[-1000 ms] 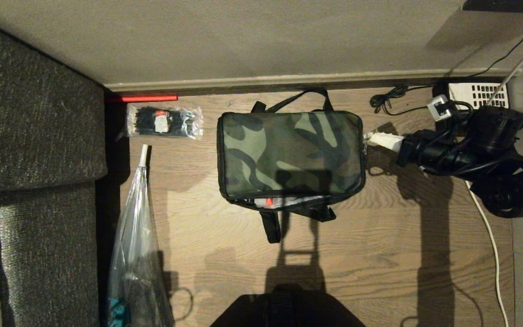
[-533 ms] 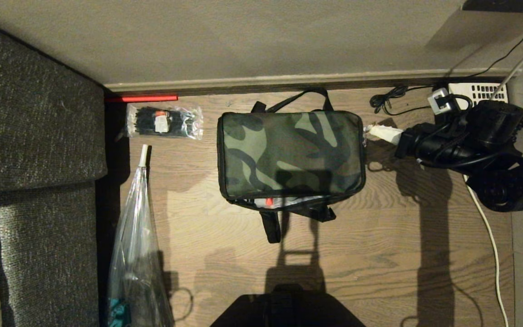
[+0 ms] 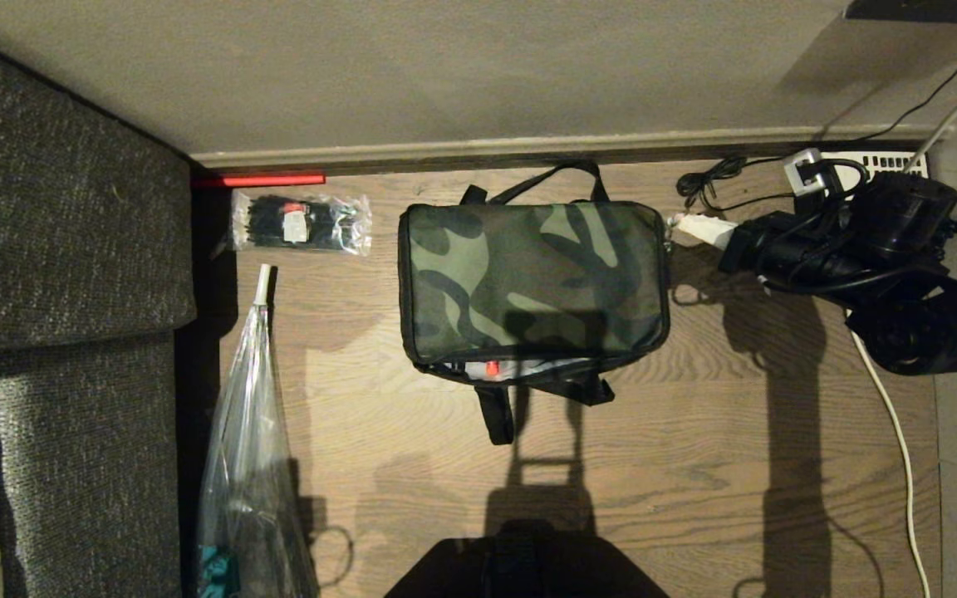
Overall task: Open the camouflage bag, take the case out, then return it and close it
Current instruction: Open the top of the storage box
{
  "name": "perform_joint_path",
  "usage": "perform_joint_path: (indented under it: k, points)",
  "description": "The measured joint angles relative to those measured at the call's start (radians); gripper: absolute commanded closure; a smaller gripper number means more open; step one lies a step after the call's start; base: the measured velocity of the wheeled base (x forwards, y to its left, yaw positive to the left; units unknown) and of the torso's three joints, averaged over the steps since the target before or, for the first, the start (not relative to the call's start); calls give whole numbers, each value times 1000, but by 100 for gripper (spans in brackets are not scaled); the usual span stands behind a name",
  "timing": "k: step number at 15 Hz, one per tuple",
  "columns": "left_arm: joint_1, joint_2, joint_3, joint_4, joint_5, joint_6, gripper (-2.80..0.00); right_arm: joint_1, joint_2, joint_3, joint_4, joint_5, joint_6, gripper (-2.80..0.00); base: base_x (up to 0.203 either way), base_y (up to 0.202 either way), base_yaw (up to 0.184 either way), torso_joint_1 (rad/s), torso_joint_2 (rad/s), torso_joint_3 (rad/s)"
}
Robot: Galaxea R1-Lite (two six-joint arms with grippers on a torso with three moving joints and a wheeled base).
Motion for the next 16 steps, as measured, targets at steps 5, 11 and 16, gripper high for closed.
perform_joint_path:
  k: [5, 11, 16]
  points:
    - [0, 0, 0, 0, 0, 0, 0, 1, 15, -29, -1, -13, 12, 0, 0, 0, 0, 0, 0, 0]
    - [0, 0, 0, 0, 1, 0, 0, 17, 25, -55, -42, -30, 60, 0, 0, 0, 0, 0, 0, 0]
    - [0, 0, 0, 0, 1, 0, 0, 21, 32, -75, -56, -45, 69, 0, 0, 0, 0, 0, 0, 0]
